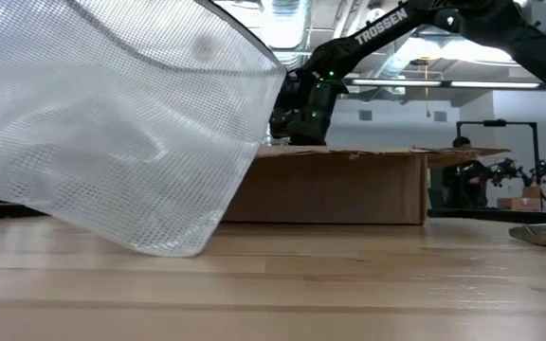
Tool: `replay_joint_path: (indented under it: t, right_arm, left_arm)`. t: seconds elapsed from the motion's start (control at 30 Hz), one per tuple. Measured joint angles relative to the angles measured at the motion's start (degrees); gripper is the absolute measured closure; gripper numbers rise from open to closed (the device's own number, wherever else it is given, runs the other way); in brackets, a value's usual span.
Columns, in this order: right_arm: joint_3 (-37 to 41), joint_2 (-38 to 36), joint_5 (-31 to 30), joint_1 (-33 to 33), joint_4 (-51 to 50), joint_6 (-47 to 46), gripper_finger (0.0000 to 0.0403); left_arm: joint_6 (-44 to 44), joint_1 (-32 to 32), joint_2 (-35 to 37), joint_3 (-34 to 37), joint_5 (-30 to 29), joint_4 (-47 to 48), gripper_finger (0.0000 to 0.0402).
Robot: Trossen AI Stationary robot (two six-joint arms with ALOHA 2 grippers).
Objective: Unpack boxes
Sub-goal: Put the green supplement bottle into the transparent zip bag
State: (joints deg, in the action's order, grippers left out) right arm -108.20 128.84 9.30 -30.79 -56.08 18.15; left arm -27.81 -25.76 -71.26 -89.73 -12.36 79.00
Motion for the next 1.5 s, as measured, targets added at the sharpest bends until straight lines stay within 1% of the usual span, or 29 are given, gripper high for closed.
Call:
replay_joint_path:
  t: [0.1, 0.23, 0.3, 0.4, 0.6, 0.7, 0.83, 0.93, 1.13, 1.2, 1.3, 1.33, 1.43, 1.5]
  right_arm:
    - [0.1, 0.3, -1.5, -0.1, 0.6, -0.1, 0.0234]
    - [0.6, 1.1, -1.6, -0.2, 3.4, 0.6, 0.0165]
    - [0.6, 1.9, -1.5, -0.2, 4.7, 0.5, 0.0143]
    - [0.4, 3.6, -1.2, -0.1, 5.1, -0.4, 0.0129]
    - [0.0, 4.6, -0.6, 0.3, 7.1, -1.5, 0.0126]
    - [-0.1, 4.6, 0.9, 0.3, 6.8, -1.2, 0.0126]
    - [0.8, 4.5, 2.3, 0.7, 6.0, 1.7, 0.0128]
    - [0.9, 4.5, 4.7, 0.7, 5.5, 1.6, 0.0131]
    - [0.9, 4.5, 5.0, 0.7, 5.6, 1.4, 0.0133]
    - [1.0, 4.5, 4.3, 0.9, 5.7, 1.8, 0.0148]
    - [1.0, 4.5, 2.5, 1.0, 5.8, 1.5, 0.02]
    - [1.0, 4.5, 2.4, 0.9, 5.9, 1.1, 0.0208]
    - [1.1, 4.3, 2.9, 0.2, 6.0, 0.7, 0.0208]
    - [1.1, 3.9, 2.8, -0.1, 5.6, 2.1, 0.0208]
  left_arm:
    - [0.0, 0.0, -0.1, 0.0, 0.0, 0.0, 0.0401]
    - [-0.3, 0.0, -0.1, 0.0, -0.1, 0.0, 0.0401]
    - [-0.4, 0.0, -0.1, 0.0, -0.1, 0.0, 0.0401]
    - [-0.7, 0.0, -0.1, 0.0, -0.1, 0.0, 0.0401]
    - [-1.0, 0.0, -0.1, 0.0, -0.1, 0.0, 0.0401]
    - [-1.0, 0.0, -0.1, 0.0, -0.1, 0.0, 0.0401]
    - [-1.0, 0.0, -0.1, 0.0, -0.1, 0.0, 0.0401]
    - [-0.7, 0.0, -0.1, 0.0, -0.1, 0.0, 0.0401]
    - [-0.8, 0.0, -0.1, 0.0, -0.2, 0.0, 0.0401]
    - [-1.0, 0.0, -0.1, 0.0, -0.6, 0.0, 0.0401]
    - [-1.3, 0.0, -0.1, 0.0, -0.9, 0.0, 0.0402]
    - [-1.4, 0.0, -0.1, 0.0, -0.9, 0.0, 0.0402]
    - [-1.4, 0.0, -0.1, 0.0, -0.9, 0.0, 0.0402]
    - [-1.4, 0.0, -0.1, 0.0, -0.9, 0.0, 0.0401]
